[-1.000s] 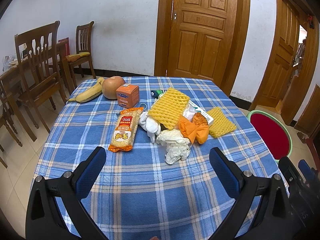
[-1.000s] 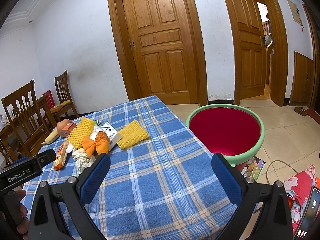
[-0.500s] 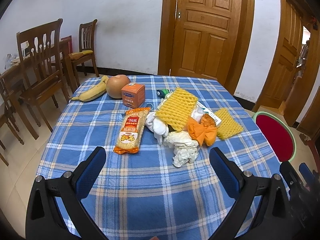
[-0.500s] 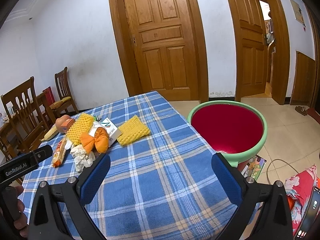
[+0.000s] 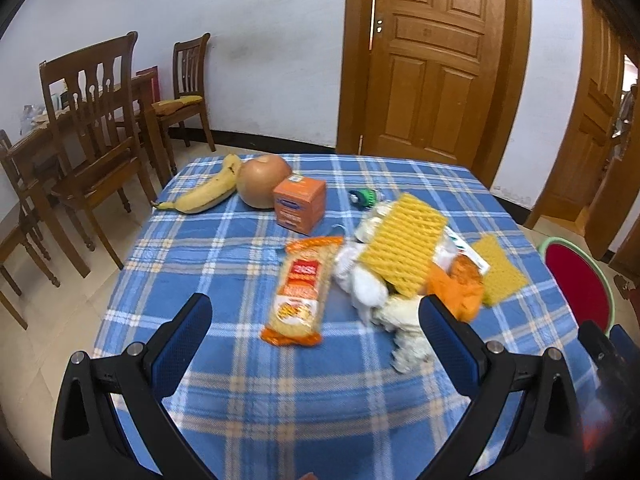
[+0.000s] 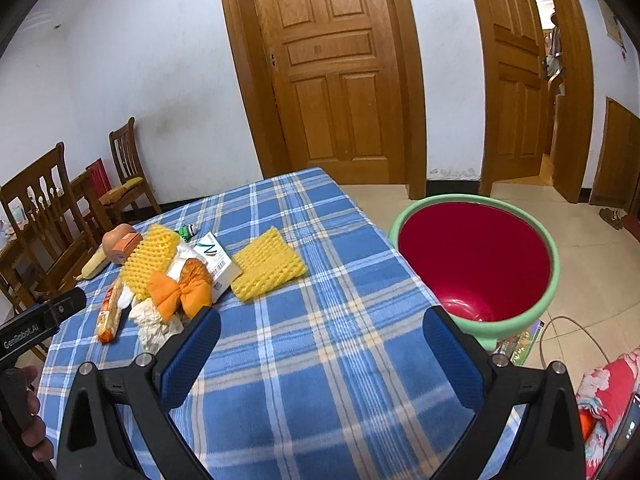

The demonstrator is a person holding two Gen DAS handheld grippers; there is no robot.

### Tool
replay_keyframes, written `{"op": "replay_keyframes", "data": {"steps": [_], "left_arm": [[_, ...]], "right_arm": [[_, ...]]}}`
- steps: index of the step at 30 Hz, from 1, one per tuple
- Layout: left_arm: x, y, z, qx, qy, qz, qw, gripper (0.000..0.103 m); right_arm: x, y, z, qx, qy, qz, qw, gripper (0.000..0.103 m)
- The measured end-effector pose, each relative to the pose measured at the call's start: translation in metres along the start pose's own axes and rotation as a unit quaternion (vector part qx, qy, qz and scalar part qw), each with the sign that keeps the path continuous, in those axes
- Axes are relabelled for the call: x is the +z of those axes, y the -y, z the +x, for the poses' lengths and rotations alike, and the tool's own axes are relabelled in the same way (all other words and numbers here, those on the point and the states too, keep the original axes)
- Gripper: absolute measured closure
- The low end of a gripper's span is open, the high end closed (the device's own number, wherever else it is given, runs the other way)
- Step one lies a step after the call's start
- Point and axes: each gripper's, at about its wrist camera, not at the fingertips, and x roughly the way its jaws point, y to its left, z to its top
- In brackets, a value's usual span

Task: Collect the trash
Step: 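Grasp the snack bag with the left tool while the right tool grasps a yellow foam net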

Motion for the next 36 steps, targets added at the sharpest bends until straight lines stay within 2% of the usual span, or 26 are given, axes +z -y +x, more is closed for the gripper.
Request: {"op": "replay_keyframes", "data": {"steps": [8, 14, 20, 22, 28, 30, 31, 33, 36], "left_arm": [[0.011, -0.019, 0.029, 0.024, -0.015, -0.014, 0.9995, 0.002], [0.01, -0.025, 0.06, 0.03, -0.045, -0.017, 0.9984, 0.001], [0.006, -0.027, 0.077, 0.012, -0.067, -0.025, 0.9974, 0.005], [0.006, -0.026, 0.081, -0.002, -0.071, -0.026, 0.9972, 0.007], [0.006, -0.025, 0.089, -0.023, -0.078, -0.026, 0.9963, 0.027], [0.004, -0.028, 0.093, -0.026, -0.086, -0.03, 0.9955, 0.038], [0.004, -0.031, 0.096, -0.027, -0.089, -0.034, 0.9951, 0.042], [0.001, -0.035, 0.099, -0.035, -0.099, -0.046, 0.9934, 0.06], [-0.001, -0.04, 0.098, -0.044, -0.1, -0.057, 0.9923, 0.064]], "right_arm": [[0.019, -0.001, 0.033, 0.012, -0.031, -0.005, 0.999, 0.0], [0.027, 0.002, 0.061, 0.019, -0.063, -0.007, 0.998, 0.0], [0.029, -0.003, 0.091, 0.025, -0.098, -0.012, 0.995, 0.012], [0.028, -0.007, 0.102, 0.032, -0.112, -0.014, 0.993, 0.02], [0.029, -0.017, 0.12, 0.053, -0.127, -0.012, 0.99, 0.033], [0.031, -0.02, 0.124, 0.062, -0.127, -0.014, 0.99, 0.04], [0.031, -0.022, 0.125, 0.066, -0.127, -0.016, 0.99, 0.047], [0.031, -0.024, 0.126, 0.068, -0.127, -0.021, 0.989, 0.058], [0.029, -0.023, 0.124, 0.089, -0.13, -0.01, 0.987, 0.078]]}}
